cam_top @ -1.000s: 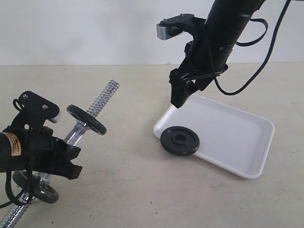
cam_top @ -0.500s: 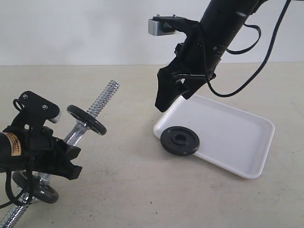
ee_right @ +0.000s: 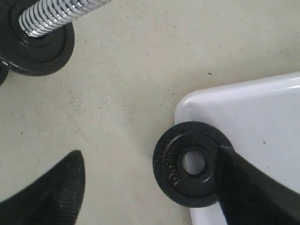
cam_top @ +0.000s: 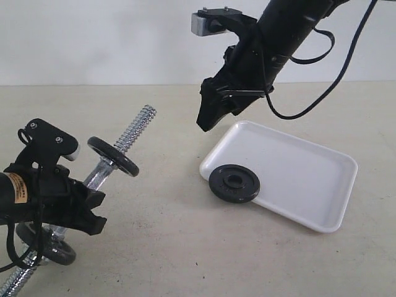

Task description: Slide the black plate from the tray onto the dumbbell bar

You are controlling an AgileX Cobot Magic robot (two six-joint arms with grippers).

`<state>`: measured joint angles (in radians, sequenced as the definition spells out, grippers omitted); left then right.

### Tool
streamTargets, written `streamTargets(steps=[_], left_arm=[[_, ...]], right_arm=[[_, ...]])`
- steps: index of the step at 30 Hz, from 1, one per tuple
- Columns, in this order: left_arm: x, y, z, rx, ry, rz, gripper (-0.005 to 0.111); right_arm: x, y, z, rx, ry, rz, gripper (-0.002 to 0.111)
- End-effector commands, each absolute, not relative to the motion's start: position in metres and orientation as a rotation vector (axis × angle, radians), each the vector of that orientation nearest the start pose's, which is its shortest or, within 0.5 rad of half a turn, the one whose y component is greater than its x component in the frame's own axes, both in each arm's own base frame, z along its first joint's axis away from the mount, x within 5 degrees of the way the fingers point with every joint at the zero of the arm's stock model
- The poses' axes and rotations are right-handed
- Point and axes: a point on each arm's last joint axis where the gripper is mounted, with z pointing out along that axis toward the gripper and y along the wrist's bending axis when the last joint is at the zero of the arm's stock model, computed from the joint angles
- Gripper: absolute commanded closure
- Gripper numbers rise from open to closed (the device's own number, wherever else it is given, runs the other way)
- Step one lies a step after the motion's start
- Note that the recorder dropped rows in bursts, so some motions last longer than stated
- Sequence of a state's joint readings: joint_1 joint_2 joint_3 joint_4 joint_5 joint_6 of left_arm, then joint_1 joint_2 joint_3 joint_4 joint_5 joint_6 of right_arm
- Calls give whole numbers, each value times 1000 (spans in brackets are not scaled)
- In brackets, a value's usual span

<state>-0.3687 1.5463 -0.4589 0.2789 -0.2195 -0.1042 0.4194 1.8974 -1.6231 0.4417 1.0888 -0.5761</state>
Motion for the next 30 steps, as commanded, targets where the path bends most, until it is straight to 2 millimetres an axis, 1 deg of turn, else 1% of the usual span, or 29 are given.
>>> streamTargets(steps=[1, 3, 6, 7, 10, 12, 15, 20, 24, 26, 28, 30], left_arm=[[244, -107, 178, 639, 1976, -251, 103], [244, -107, 178, 639, 1976, -251, 103], [244, -107, 178, 639, 1976, -251, 103], [244, -107, 178, 639, 1976, -251, 103], [244, -107, 178, 639, 1976, -251, 103], [244, -107, 178, 639, 1976, -251, 103], [244, -107, 178, 639, 1976, -251, 103], [244, -107, 178, 644, 1970, -248, 103], [244, -107, 178, 644, 1970, -248, 103], [244, -107, 178, 644, 1970, -248, 103], [244, -107, 178, 644, 1970, -248, 103], [244, -107, 178, 644, 1970, -248, 103]], right_arm=[[351, 195, 269, -1140, 2528, 571, 58], [346, 195, 259, -1143, 2557, 622, 58], [337, 197, 245, -1135, 2589, 716, 49], [335, 197, 243, -1130, 2591, 737, 47], [323, 195, 239, -1118, 2584, 793, 47], [313, 191, 241, -1110, 2551, 791, 47], [296, 180, 240, -1070, 2537, 743, 47], [266, 160, 241, -951, 2477, 643, 47], [251, 147, 240, -884, 2397, 542, 48], [245, 148, 240, -942, 2321, 479, 51], [233, 157, 238, -1077, 2191, 391, 59], [221, 169, 236, -1197, 2074, 339, 63]])
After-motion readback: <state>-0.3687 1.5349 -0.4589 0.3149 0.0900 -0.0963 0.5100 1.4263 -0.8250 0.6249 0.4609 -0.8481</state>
